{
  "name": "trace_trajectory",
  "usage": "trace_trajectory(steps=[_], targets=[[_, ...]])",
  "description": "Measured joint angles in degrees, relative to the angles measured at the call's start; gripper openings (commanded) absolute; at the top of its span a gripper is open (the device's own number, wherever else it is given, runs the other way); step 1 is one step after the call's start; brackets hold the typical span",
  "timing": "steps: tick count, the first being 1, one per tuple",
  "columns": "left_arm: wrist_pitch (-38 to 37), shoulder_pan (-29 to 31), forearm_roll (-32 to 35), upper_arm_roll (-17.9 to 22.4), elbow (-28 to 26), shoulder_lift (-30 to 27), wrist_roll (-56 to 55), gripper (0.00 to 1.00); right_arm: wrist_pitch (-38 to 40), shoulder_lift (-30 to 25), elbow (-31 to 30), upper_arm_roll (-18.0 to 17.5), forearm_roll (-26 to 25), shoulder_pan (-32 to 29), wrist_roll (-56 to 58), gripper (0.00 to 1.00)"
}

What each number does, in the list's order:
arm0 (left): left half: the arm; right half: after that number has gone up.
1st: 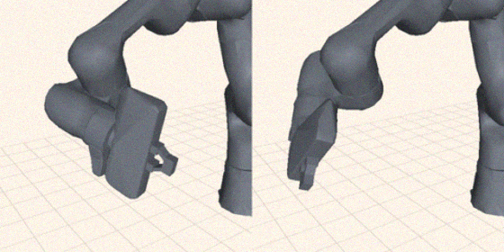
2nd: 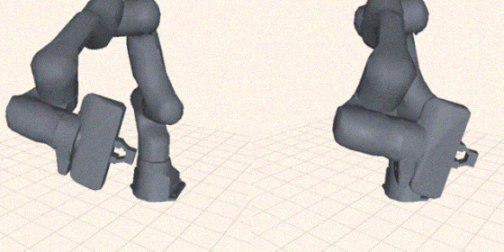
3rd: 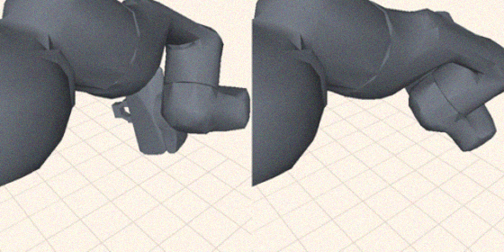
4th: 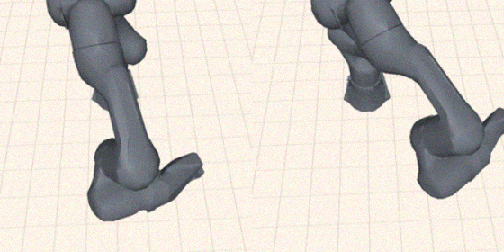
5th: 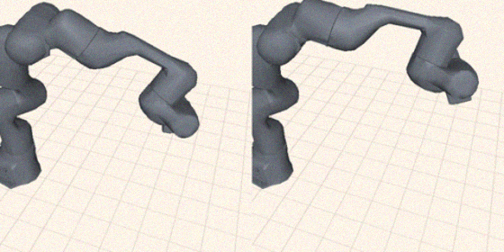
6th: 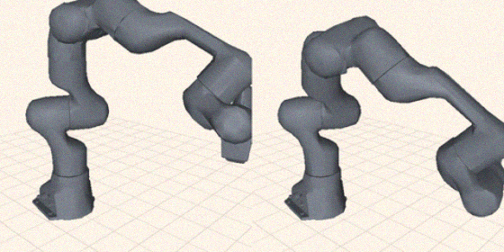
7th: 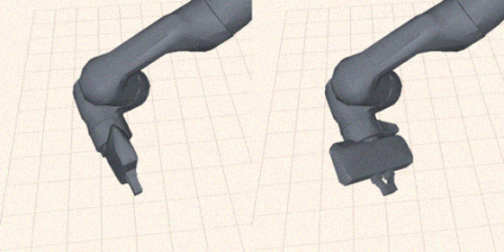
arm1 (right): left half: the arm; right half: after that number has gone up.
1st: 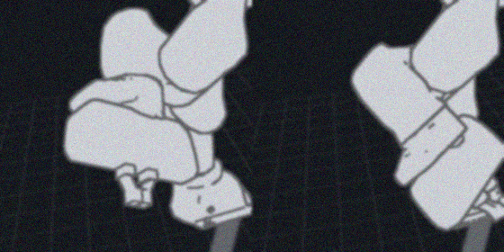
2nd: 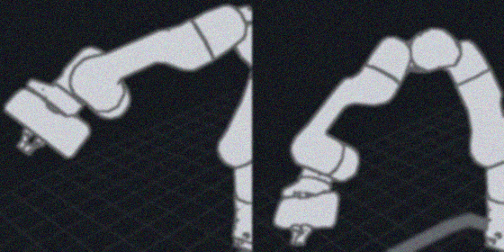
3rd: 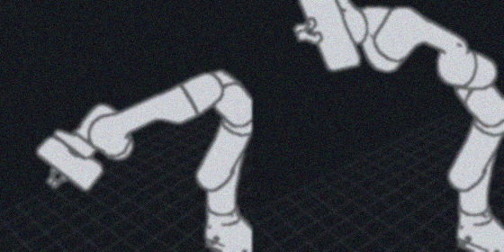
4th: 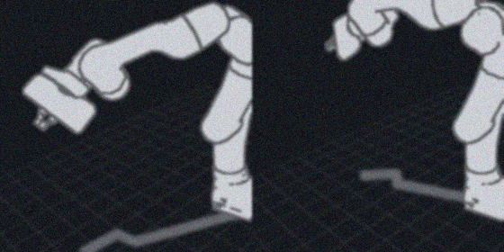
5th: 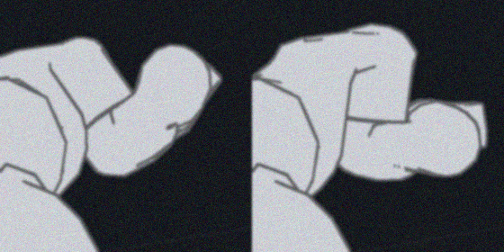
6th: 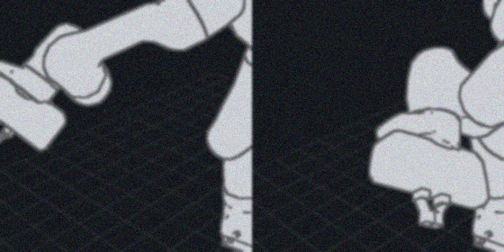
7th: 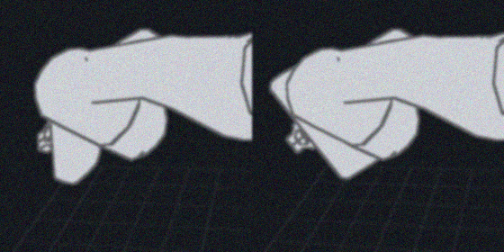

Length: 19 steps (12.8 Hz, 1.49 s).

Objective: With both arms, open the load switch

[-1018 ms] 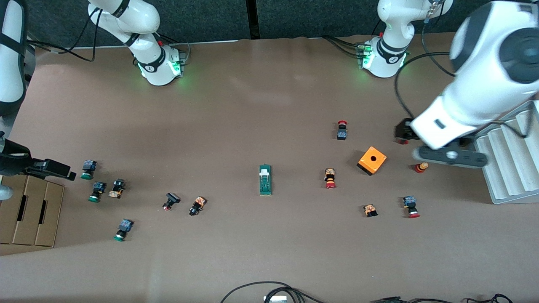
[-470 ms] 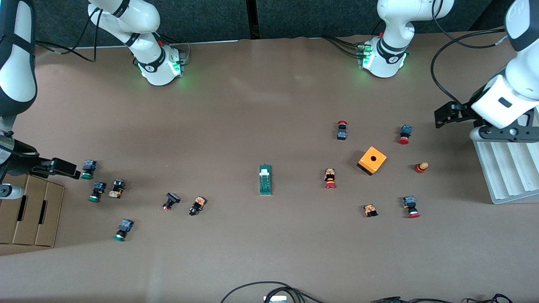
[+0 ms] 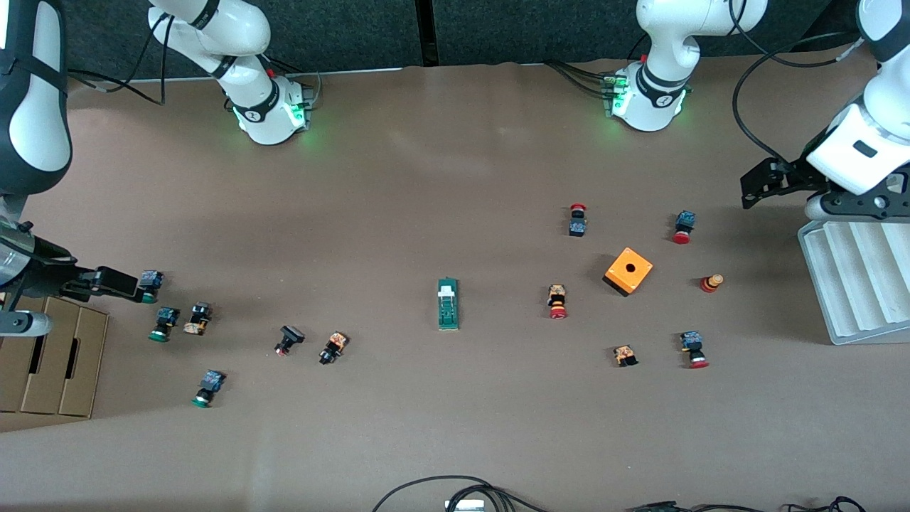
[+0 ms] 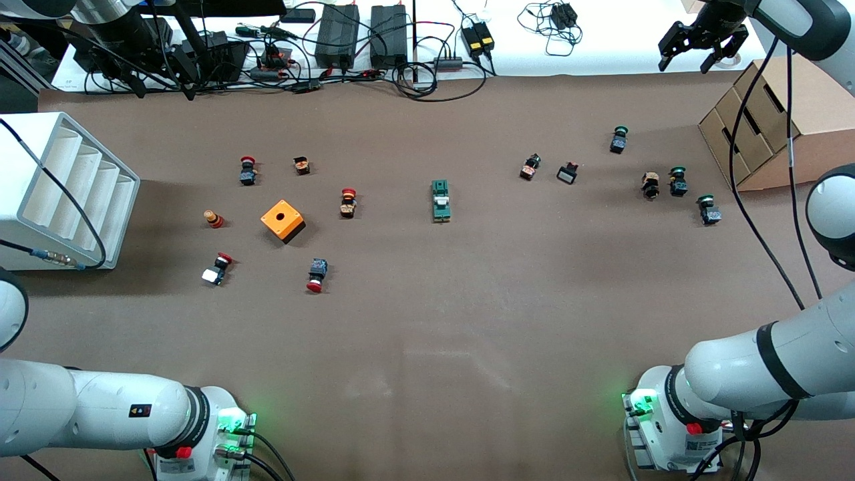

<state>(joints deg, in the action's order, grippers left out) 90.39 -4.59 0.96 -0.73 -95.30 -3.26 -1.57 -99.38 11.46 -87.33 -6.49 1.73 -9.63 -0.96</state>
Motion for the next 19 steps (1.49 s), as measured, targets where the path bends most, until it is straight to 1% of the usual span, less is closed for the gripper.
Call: trace_trajectory(steps=[6, 15, 16, 18, 19], targets=[[0.0, 0.3, 0.0, 0.7, -0.8, -0.1, 0.0, 1.00, 0.0, 0.0, 0.0, 0.1, 0.0, 0.0, 0.0, 1.00], [0.1, 0.3, 0.0, 0.7, -0.8, -0.1, 0.0, 1.00, 0.0, 0.0, 0.0, 0.1, 0.0, 0.0, 0.0, 1.00], [0.2, 0.3, 0.0, 0.7, -0.8, -0.1, 0.0, 1.00, 0.0, -0.2, 0.2, 0.1, -0.5, 0.0, 0.0, 1.00], [0.3, 0.3, 0.0, 0.7, -0.8, -0.1, 0.0, 1.00, 0.1, -1.5, 0.5, 0.0, -3.5, 0.1, 0.0, 1.00], [0.3, 0.3, 0.0, 0.7, -0.8, -0.1, 0.0, 1.00, 0.1, -2.0, 0.5, 0.0, -3.9, 0.2, 0.0, 1.00]])
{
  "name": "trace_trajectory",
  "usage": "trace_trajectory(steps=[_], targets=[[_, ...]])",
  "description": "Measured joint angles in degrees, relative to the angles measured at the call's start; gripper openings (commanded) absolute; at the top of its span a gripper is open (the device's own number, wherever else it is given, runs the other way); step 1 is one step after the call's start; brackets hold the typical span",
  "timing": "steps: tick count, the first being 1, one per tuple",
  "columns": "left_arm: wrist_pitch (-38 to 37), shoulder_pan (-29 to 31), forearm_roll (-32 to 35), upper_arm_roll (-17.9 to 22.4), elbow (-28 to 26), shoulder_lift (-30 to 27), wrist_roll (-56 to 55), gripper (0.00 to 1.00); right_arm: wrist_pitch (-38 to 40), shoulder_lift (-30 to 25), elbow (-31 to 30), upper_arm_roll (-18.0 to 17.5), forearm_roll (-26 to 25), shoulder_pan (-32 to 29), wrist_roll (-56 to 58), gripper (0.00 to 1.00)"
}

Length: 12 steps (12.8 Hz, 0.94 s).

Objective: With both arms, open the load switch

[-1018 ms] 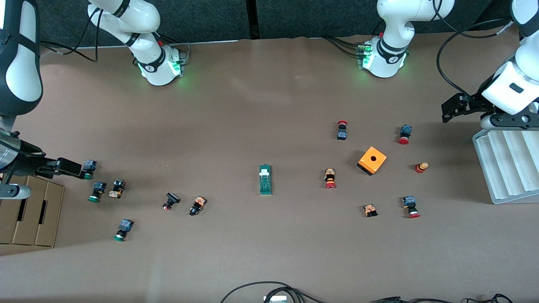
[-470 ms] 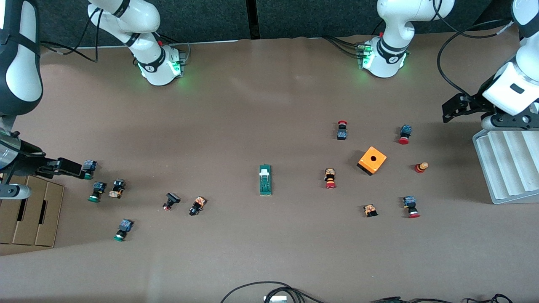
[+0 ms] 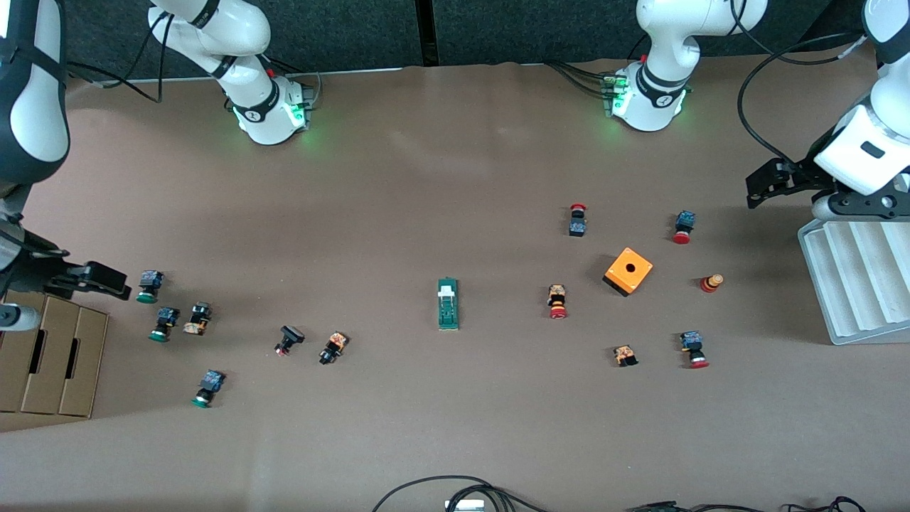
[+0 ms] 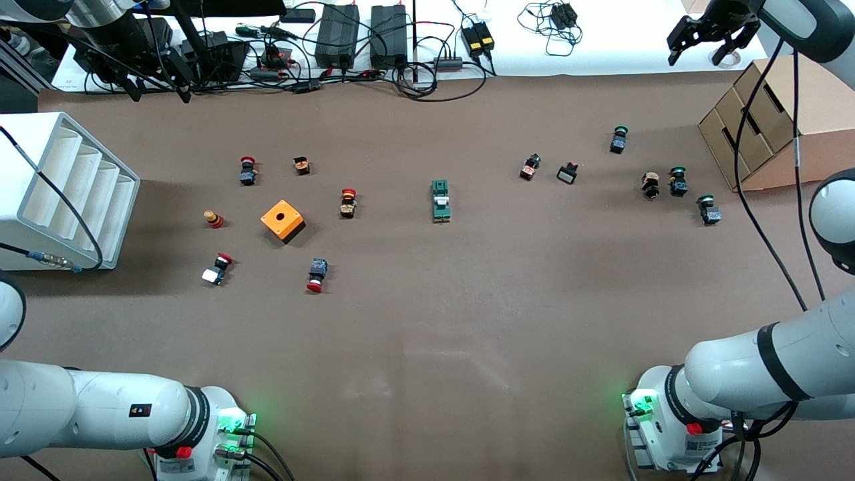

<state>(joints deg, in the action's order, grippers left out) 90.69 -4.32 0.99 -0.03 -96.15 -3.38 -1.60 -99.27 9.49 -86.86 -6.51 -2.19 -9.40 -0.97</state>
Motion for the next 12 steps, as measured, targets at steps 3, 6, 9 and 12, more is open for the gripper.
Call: trace_trajectory(steps=[3, 6, 9, 12], targets=[[0.0, 0.0, 0.0, 0.0, 0.0, 0.0, 0.0, 1.00, 0.1, -0.3, -0.1, 0.0, -0.3, 0.1, 0.0, 1.00], [0.0, 0.0, 0.0, 0.0, 0.0, 0.1, 0.0, 1.00, 0.4, -0.4, -0.2, -0.1, -0.3, 0.5, 0.0, 1.00], [0.0, 0.0, 0.0, 0.0, 0.0, 0.1, 0.0, 1.00, 0.8, -1.0, -0.2, -0.1, -0.3, 2.0, 0.0, 1.00], [0.0, 0.0, 0.0, 0.0, 0.0, 0.1, 0.0, 1.00, 1.7, -1.9, -0.4, 0.0, -0.3, 2.7, 0.0, 1.00]])
